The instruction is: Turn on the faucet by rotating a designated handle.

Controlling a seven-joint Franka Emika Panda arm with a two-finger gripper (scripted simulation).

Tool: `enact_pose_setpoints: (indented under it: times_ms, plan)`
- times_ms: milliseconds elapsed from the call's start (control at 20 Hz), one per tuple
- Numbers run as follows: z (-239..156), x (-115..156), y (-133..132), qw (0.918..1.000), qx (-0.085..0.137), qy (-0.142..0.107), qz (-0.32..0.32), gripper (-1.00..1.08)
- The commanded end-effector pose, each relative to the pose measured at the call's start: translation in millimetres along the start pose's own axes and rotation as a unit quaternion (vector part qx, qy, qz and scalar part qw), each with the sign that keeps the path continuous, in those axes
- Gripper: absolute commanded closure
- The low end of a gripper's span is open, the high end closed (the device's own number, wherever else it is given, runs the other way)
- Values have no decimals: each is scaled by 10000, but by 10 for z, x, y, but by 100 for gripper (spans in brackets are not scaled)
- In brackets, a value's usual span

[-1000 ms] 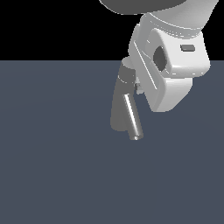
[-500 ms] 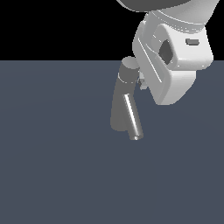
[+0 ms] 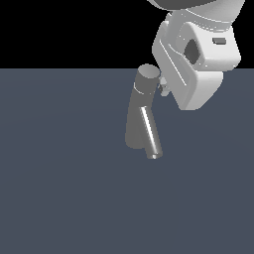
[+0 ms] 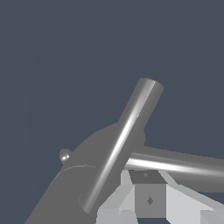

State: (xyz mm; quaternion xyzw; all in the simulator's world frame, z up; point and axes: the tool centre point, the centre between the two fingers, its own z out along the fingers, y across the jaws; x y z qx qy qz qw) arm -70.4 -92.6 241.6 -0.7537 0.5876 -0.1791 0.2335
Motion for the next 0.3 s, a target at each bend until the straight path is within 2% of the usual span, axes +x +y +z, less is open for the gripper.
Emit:
enact_pose_setpoints:
  times_ms: [0,250]
  plan:
    - [-52,378,62,9994,-13,229,277,108]
    - [-60,509,4,9992,-20,249,305,108]
